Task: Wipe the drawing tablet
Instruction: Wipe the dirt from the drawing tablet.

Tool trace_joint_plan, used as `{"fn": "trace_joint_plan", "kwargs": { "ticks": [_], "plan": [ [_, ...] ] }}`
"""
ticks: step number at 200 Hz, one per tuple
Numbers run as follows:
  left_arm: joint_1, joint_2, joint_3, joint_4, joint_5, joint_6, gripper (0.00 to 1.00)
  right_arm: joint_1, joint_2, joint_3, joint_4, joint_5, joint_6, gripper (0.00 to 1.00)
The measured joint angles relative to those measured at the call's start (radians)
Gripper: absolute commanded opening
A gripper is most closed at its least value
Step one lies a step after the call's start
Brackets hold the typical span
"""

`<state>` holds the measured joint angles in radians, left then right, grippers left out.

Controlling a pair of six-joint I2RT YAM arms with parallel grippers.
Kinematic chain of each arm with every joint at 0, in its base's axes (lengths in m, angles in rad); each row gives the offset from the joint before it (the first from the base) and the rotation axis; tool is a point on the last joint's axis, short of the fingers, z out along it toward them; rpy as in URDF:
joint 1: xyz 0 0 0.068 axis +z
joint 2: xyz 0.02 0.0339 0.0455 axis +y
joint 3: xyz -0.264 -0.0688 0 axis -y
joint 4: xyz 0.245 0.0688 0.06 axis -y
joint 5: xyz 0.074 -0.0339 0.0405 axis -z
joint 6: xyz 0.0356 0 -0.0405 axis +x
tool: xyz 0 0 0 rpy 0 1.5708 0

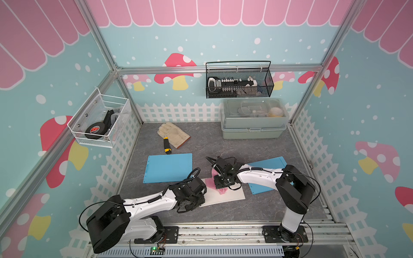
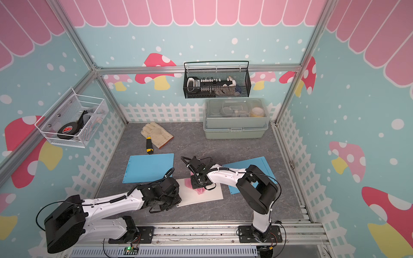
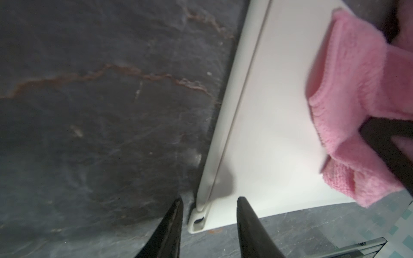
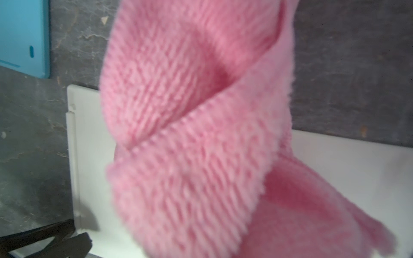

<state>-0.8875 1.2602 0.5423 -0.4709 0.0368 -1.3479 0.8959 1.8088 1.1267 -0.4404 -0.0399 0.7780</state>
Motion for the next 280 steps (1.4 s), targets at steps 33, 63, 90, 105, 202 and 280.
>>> {"fn": "trace_joint_plan", "kwargs": {
  "ticks": [33, 63, 90, 105, 202, 280],
  "plan": [
    [-0.005, 0.013, -0.002, 0.018, -0.008, -0.011, 0.29, 0.024, 0.061, 0.05, 0.06, -0.085, 0.012, 0.0],
    [-0.005, -0.003, -0.02, 0.03, -0.011, -0.018, 0.26, 0.08, 0.14, 0.14, 0.137, -0.148, 0.035, 0.0],
    [-0.005, -0.021, -0.04, 0.045, -0.013, -0.033, 0.25, 0.079, 0.166, 0.136, 0.187, -0.189, 0.064, 0.0],
    [-0.006, -0.026, -0.045, 0.05, -0.014, -0.037, 0.25, 0.048, 0.152, 0.1, 0.212, -0.198, 0.071, 0.0],
    [-0.008, -0.001, -0.03, 0.061, -0.019, -0.039, 0.24, 0.076, 0.151, 0.137, 0.2, -0.201, 0.049, 0.0],
    [0.003, 0.009, 0.088, -0.09, -0.04, -0.027, 0.42, -0.121, -0.22, -0.095, 0.121, -0.123, 0.0, 0.0]
  ]
}}
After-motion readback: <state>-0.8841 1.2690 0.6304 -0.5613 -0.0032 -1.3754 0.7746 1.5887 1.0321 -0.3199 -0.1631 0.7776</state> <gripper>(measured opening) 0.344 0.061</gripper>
